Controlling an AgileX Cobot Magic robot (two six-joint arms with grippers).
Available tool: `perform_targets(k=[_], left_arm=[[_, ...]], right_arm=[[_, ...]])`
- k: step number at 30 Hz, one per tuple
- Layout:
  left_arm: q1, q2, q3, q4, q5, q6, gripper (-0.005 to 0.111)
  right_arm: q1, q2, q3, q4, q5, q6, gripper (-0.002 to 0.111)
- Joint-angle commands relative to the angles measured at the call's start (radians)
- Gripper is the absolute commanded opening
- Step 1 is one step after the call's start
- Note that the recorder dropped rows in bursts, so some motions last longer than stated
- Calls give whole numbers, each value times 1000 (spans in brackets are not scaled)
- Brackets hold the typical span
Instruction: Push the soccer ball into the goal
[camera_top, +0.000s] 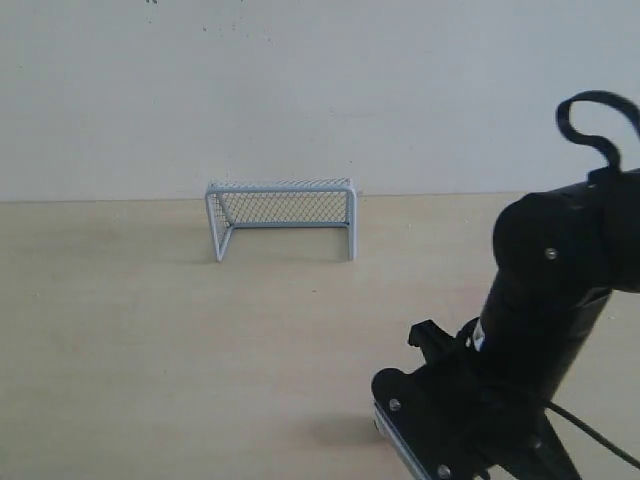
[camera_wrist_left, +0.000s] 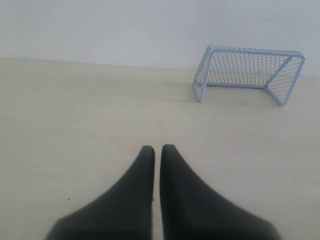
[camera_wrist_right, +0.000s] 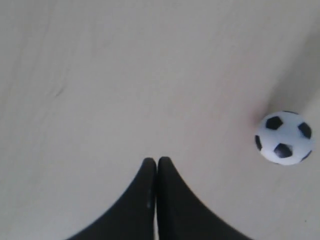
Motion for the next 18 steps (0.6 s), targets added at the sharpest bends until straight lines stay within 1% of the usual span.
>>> perform_targets(k=[1,7,10,15,18], left_arm=[[-6,-4,4,6,-1,1,4],[-6,-4,4,6,-1,1,4],[-6,-4,4,6,-1,1,4],[-6,-4,4,6,-1,1,4],[-6,-4,4,6,-1,1,4]], right_arm=[[-14,110,-80,3,-25,8,0],[-20,177,-130,40,-47,76,0],[-20,179,-130,46,-44,26,0],[-20,182,-130,45,25,-85,0],[-20,182,-130,81,51,-83,0]])
